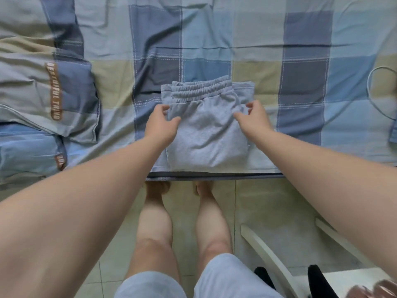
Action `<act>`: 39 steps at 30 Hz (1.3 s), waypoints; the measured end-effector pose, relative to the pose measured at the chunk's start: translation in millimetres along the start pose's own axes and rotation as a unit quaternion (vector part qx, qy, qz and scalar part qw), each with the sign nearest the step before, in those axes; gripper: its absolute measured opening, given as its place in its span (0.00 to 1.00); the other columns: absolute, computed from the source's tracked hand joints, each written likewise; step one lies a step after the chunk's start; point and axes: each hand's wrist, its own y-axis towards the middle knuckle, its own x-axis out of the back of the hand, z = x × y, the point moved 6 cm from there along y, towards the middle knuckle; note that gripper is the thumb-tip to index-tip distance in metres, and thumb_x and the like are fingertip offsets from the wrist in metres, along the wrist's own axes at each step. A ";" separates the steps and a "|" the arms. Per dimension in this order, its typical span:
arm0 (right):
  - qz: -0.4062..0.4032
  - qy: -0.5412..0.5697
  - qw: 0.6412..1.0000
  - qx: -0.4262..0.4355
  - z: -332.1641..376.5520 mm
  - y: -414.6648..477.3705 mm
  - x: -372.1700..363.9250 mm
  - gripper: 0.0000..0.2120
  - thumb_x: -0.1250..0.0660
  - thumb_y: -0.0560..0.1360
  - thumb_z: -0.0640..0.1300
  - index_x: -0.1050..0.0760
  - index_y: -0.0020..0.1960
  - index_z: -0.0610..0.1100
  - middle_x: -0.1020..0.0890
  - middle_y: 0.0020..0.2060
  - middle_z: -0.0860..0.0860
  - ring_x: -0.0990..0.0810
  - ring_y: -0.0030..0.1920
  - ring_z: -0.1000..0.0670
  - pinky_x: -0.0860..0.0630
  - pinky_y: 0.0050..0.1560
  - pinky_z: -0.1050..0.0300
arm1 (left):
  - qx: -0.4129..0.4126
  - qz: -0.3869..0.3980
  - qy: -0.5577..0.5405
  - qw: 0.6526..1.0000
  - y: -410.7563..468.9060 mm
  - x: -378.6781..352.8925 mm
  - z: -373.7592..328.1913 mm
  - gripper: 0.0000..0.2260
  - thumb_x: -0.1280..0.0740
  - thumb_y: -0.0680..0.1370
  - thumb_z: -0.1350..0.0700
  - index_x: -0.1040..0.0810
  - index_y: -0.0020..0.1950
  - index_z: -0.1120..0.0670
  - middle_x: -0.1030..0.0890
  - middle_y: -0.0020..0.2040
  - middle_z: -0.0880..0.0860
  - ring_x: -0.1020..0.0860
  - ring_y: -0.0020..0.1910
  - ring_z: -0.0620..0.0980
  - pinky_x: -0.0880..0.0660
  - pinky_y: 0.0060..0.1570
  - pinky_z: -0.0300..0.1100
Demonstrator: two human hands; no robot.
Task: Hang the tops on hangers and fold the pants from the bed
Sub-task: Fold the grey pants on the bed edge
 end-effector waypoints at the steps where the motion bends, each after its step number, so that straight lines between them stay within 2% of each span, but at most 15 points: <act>1: -0.008 -0.010 1.000 -0.020 -11.1 2.2 -2.9 0.30 0.33 0.78 0.53 0.38 0.75 0.46 0.33 0.71 0.45 0.32 0.70 0.41 0.32 0.69 0.44 | 0.018 -0.011 -0.007 1.000 1.2 -2.8 10.4 0.26 0.31 0.79 0.49 0.34 0.75 0.53 0.29 0.73 0.53 0.28 0.69 0.53 0.30 0.61 0.45; 4: -0.033 0.003 0.996 -0.082 -45.7 12.2 -10.9 0.42 0.31 0.75 0.58 0.50 0.81 0.48 0.41 0.78 0.46 0.41 0.76 0.40 0.38 0.73 0.41 | 0.078 -0.017 -0.034 0.996 7.8 -17.4 39.8 0.35 0.28 0.77 0.46 0.41 0.77 0.54 0.33 0.74 0.55 0.29 0.69 0.56 0.30 0.61 0.48; 6: -0.021 0.042 0.994 -0.100 -64.2 21.3 -21.3 0.50 0.29 0.73 0.60 0.56 0.82 0.48 0.45 0.80 0.46 0.42 0.78 0.39 0.40 0.75 0.39 | 0.105 -0.014 -0.047 0.993 12.7 -28.4 54.6 0.40 0.26 0.74 0.44 0.43 0.78 0.55 0.32 0.73 0.55 0.28 0.67 0.56 0.29 0.63 0.48; 8: -0.005 0.061 0.994 -0.096 -75.9 29.9 -32.9 0.53 0.26 0.71 0.62 0.55 0.82 0.48 0.44 0.79 0.46 0.39 0.77 0.40 0.37 0.75 0.39 | 0.121 -0.015 -0.069 0.990 19.2 -38.7 64.8 0.41 0.24 0.72 0.43 0.42 0.76 0.55 0.28 0.69 0.54 0.25 0.63 0.56 0.26 0.63 0.51; 10: -0.011 0.067 0.994 -0.084 -82.1 36.4 -39.7 0.52 0.25 0.69 0.63 0.50 0.81 0.47 0.40 0.77 0.46 0.35 0.74 0.41 0.35 0.74 0.41 | 0.131 -0.010 -0.102 0.986 25.4 -48.7 69.6 0.37 0.23 0.71 0.43 0.40 0.71 0.54 0.25 0.60 0.51 0.22 0.53 0.51 0.23 0.54 0.50; 12: -0.013 0.113 0.991 -0.072 -83.3 39.8 -45.5 0.49 0.23 0.69 0.60 0.46 0.79 0.46 0.33 0.74 0.46 0.29 0.70 0.44 0.31 0.71 0.44 | 0.131 -0.005 -0.109 0.985 29.7 -55.0 69.5 0.34 0.24 0.72 0.42 0.40 0.67 0.52 0.26 0.53 0.48 0.24 0.45 0.47 0.26 0.45 0.45; 15: 0.009 0.195 0.978 -0.079 -80.3 35.6 -52.5 0.41 0.22 0.71 0.52 0.39 0.75 0.43 0.25 0.67 0.48 0.23 0.61 0.49 0.26 0.64 0.51 | 0.120 0.007 -0.082 0.989 30.0 -57.0 65.7 0.34 0.26 0.74 0.41 0.39 0.70 0.55 0.28 0.56 0.49 0.26 0.51 0.52 0.29 0.51 0.47; 17: 0.025 0.258 0.961 -0.095 -77.9 28.4 -57.5 0.31 0.22 0.71 0.47 0.30 0.70 0.42 0.19 0.60 0.47 0.17 0.55 0.49 0.20 0.55 0.53 | 0.133 0.019 -0.063 0.989 25.0 -54.2 63.7 0.33 0.28 0.75 0.40 0.36 0.72 0.56 0.28 0.59 0.50 0.27 0.54 0.53 0.30 0.52 0.47; 19: 0.043 0.299 0.946 -0.118 -73.6 14.8 -63.3 0.21 0.22 0.72 0.46 0.22 0.62 0.44 0.15 0.52 0.48 0.14 0.45 0.52 0.18 0.41 0.59 | 0.139 0.034 -0.056 0.988 16.6 -48.5 60.3 0.28 0.29 0.76 0.41 0.30 0.69 0.57 0.25 0.58 0.51 0.24 0.55 0.54 0.28 0.52 0.46; 21: 0.052 0.320 0.936 -0.139 -70.6 -2.8 -67.2 0.15 0.23 0.72 0.46 0.20 0.56 0.45 0.14 0.48 0.48 0.14 0.40 0.53 0.20 0.35 0.61 | 0.127 0.055 -0.046 0.989 6.1 -40.3 53.9 0.23 0.29 0.77 0.44 0.25 0.65 0.57 0.20 0.59 0.53 0.21 0.56 0.56 0.24 0.55 0.48; 24: 0.061 0.339 0.921 -0.181 -70.5 -38.8 -69.7 0.16 0.23 0.73 0.46 0.21 0.57 0.44 0.15 0.50 0.46 0.15 0.46 0.48 0.21 0.42 0.56 | 0.131 0.095 0.000 0.987 -16.5 -18.4 44.8 0.21 0.29 0.78 0.46 0.23 0.66 0.57 0.19 0.60 0.55 0.20 0.57 0.58 0.22 0.59 0.53; 31: 0.109 0.365 0.880 -0.282 -90.1 -146.8 -78.4 0.26 0.25 0.74 0.45 0.26 0.67 0.36 0.16 0.54 0.41 0.15 0.50 0.41 0.18 0.52 0.47 | 0.144 0.182 0.153 0.961 -74.4 35.5 37.5 0.26 0.27 0.77 0.49 0.26 0.70 0.60 0.20 0.64 0.58 0.20 0.60 0.59 0.24 0.63 0.53; 33: 0.110 0.374 0.868 -0.306 -97.7 -184.1 -79.9 0.27 0.24 0.73 0.46 0.27 0.67 0.35 0.16 0.54 0.40 0.15 0.50 0.41 0.18 0.50 0.47 | 0.140 0.207 0.211 0.945 -96.0 48.1 36.0 0.28 0.27 0.76 0.47 0.28 0.71 0.60 0.22 0.66 0.58 0.22 0.62 0.59 0.25 0.64 0.52; 35: 0.108 0.384 0.857 -0.327 -106.1 -221.3 -78.3 0.30 0.24 0.73 0.48 0.29 0.69 0.36 0.17 0.56 0.40 0.16 0.52 0.40 0.19 0.55 0.43 | 0.142 0.223 0.253 0.931 -118.5 57.5 33.4 0.31 0.26 0.75 0.45 0.30 0.72 0.60 0.23 0.67 0.58 0.23 0.63 0.59 0.26 0.65 0.52; 39: 0.079 0.439 0.824 -0.349 -113.3 -294.4 -67.8 0.34 0.24 0.73 0.50 0.32 0.72 0.37 0.19 0.60 0.40 0.17 0.55 0.39 0.21 0.61 0.40 | 0.130 0.253 0.280 0.917 -166.0 67.5 15.8 0.30 0.25 0.74 0.46 0.27 0.70 0.60 0.21 0.64 0.59 0.21 0.62 0.60 0.25 0.64 0.52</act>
